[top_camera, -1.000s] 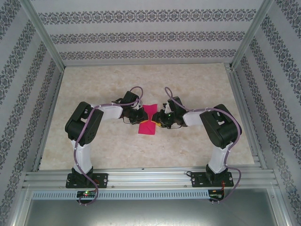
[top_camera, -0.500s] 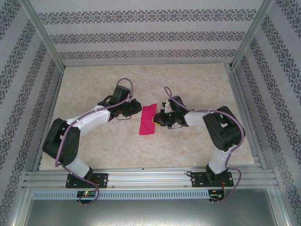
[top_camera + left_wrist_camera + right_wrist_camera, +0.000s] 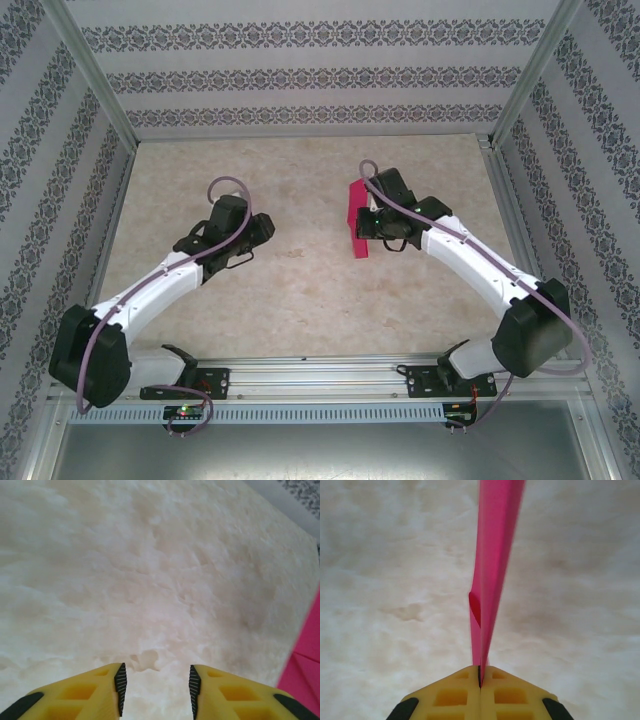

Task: Fold a paper plane with a square sheet of paper (pick it up from the middle)
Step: Turn over the paper at the center of the table.

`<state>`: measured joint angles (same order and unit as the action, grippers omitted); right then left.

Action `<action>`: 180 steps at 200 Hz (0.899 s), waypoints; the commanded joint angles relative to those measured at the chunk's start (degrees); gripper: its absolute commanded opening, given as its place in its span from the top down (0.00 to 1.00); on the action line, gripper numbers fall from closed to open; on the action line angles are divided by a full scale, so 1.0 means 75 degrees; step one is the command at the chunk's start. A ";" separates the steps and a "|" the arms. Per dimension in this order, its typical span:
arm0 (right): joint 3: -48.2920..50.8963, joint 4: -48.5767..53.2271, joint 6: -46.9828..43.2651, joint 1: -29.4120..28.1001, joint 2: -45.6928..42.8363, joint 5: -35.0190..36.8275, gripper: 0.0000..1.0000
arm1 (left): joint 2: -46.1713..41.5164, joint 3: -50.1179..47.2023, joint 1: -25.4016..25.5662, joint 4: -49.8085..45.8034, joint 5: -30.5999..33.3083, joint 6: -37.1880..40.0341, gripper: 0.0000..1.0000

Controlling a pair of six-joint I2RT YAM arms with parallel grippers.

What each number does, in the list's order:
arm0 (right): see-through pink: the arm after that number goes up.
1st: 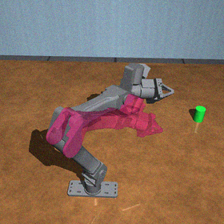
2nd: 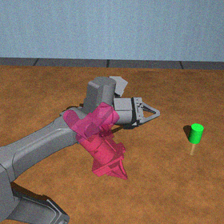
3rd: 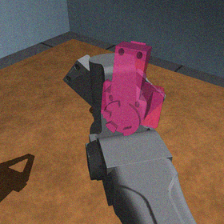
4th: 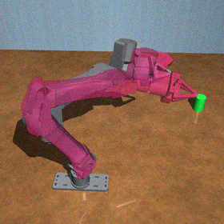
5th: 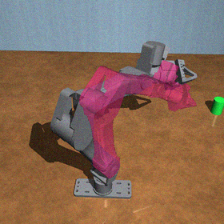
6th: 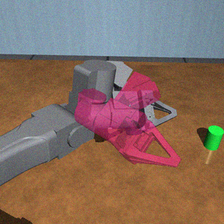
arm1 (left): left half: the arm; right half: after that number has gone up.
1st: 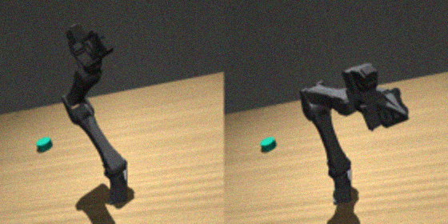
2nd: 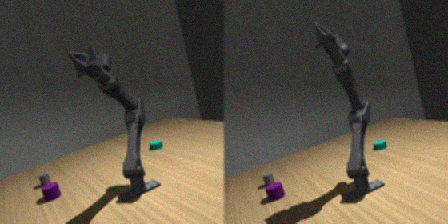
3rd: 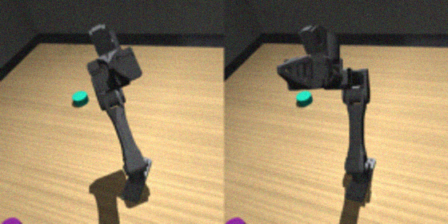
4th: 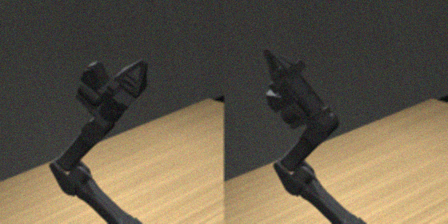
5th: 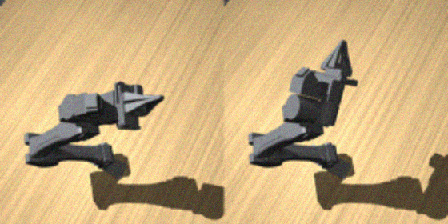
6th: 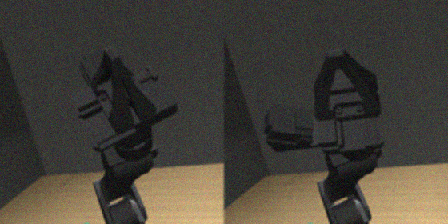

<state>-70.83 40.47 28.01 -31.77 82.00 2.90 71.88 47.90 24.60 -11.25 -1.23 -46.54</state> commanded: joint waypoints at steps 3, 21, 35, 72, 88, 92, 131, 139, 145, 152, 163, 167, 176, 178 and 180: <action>-0.0721 0.2453 -0.0410 -0.0608 0.0208 0.3200 0.95 | -0.0412 -0.0258 -0.0138 -0.0409 0.0944 -0.0368 0.57; -0.0892 0.2795 -0.0267 -0.0906 0.0527 0.3586 0.95 | -0.0692 -0.0475 -0.0162 -0.0509 0.1335 -0.0614 0.54; -0.0913 0.2820 -0.0069 -0.1090 0.0866 0.3564 0.92 | -0.0884 -0.0594 -0.0174 -0.0525 0.1501 -0.0660 0.53; -0.1490 0.2751 0.0439 -0.1661 0.2540 0.2564 0.89 | -0.1199 -0.0695 -0.0218 -0.0784 0.1735 -0.0728 0.49; -0.1903 0.2579 0.0640 -0.1902 0.3291 0.2068 0.85 | -0.1263 -0.0740 -0.0229 -0.0839 0.1735 -0.0755 0.48; -0.2001 0.2469 0.0638 -0.1945 0.3460 0.1835 0.85 | -0.1272 -0.0749 -0.0231 -0.0854 0.1724 -0.0756 0.48; -0.2788 0.1119 0.0761 -0.2175 0.4238 -0.0886 0.72 | -0.1266 -0.0713 -0.0297 -0.0900 0.1534 -0.0706 0.47; -0.2576 0.0582 0.0842 -0.2131 0.4019 -0.1383 0.69 | -0.1220 -0.0674 -0.0315 -0.0903 0.1453 -0.0660 0.47; -0.2317 0.0187 0.0918 -0.2044 0.3800 -0.1669 0.66 | -0.1188 -0.0644 -0.0320 -0.0881 0.1363 -0.0593 0.46; -0.1905 -0.0238 0.1020 -0.1917 0.3530 -0.1994 0.64 | -0.1125 -0.0591 -0.0338 -0.0868 0.1247 -0.0512 0.46; -0.1192 -0.0870 0.1197 -0.1636 0.3068 -0.2293 0.64 | -0.0967 -0.0532 -0.0349 -0.0792 0.0960 -0.0373 0.44; -0.0858 -0.1164 0.1255 -0.1497 0.2899 -0.2399 0.64 | -0.0893 -0.0508 -0.0344 -0.0730 0.0799 -0.0314 0.43; -0.0102 -0.1935 0.1431 -0.1169 0.2564 -0.2786 0.65 | -0.0650 -0.0417 -0.0350 -0.0662 0.0441 -0.0235 0.43; 0.0064 -0.2078 0.1462 -0.1094 0.2502 -0.2902 0.66 | -0.0594 -0.0403 -0.0350 -0.0643 0.0360 -0.0224 0.43; 0.0223 -0.2299 0.1493 -0.1022 0.2454 -0.3051 0.67 | -0.0536 -0.0376 -0.0350 -0.0612 0.0251 -0.0209 0.43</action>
<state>-79.75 37.47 34.89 -45.28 107.11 -8.71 64.29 42.89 22.57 -16.36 7.16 -50.74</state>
